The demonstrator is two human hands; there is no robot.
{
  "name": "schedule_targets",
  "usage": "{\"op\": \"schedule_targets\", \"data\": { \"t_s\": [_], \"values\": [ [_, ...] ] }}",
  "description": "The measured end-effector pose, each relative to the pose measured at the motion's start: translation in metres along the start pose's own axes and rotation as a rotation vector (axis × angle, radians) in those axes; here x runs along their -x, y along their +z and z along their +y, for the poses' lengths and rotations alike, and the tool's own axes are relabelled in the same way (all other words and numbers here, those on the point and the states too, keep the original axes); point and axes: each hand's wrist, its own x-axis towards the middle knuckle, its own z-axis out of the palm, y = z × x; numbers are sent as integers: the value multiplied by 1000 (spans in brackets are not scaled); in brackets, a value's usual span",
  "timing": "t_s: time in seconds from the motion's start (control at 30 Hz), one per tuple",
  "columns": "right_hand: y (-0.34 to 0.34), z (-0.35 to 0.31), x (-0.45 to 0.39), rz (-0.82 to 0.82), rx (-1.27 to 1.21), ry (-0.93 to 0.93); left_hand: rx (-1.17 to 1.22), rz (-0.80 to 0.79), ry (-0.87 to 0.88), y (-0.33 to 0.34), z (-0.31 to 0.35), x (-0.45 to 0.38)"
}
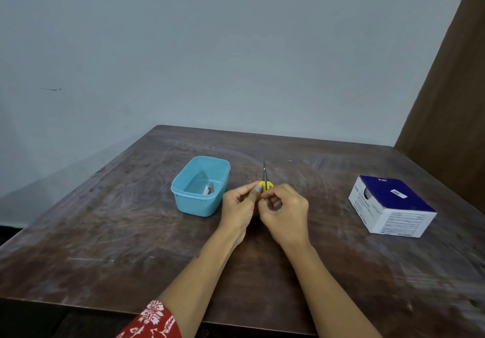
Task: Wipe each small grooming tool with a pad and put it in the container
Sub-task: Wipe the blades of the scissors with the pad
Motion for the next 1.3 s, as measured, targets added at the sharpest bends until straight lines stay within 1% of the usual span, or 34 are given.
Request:
{"op": "schedule_targets", "data": {
  "t_s": [0.13,0.3,0.47,0.57,0.63,0.7,0.77,0.83,0.87,0.97,1.2,1.3],
  "values": [
    [2,-3,0,-41,-14,-33,9,24,19,0,1,-2],
    [2,-4,-1,-66,63,-98,2,97,11,0,0,-4],
    [1,-3,-1,-70,130,-84,-6,47,12,2,2,-1],
    [1,-1,-3,-4,142,-65,-21,-9,5,3,3,1],
    [0,0,-4,92,35,50,-60,-25,20,4,1,2],
    [-1,1,-7,171,-122,220,-119,-10,35,4,-1,0],
    [-1,2,-10,207,-280,410,-152,9,8,5,-3,-2],
    [-1,4,-14,225,-464,575,-150,-23,-20,5,-3,-2],
    [-2,6,-15,233,-538,625,-145,-52,-21,6,-3,-1],
    [-5,8,-15,216,-655,666,-129,-102,12,6,-1,2],
    [-3,13,-15,126,-800,659,26,-47,0,3,3,3],
    [-3,14,-15,120,-818,675,84,-26,18,3,5,2]
  ]
}}
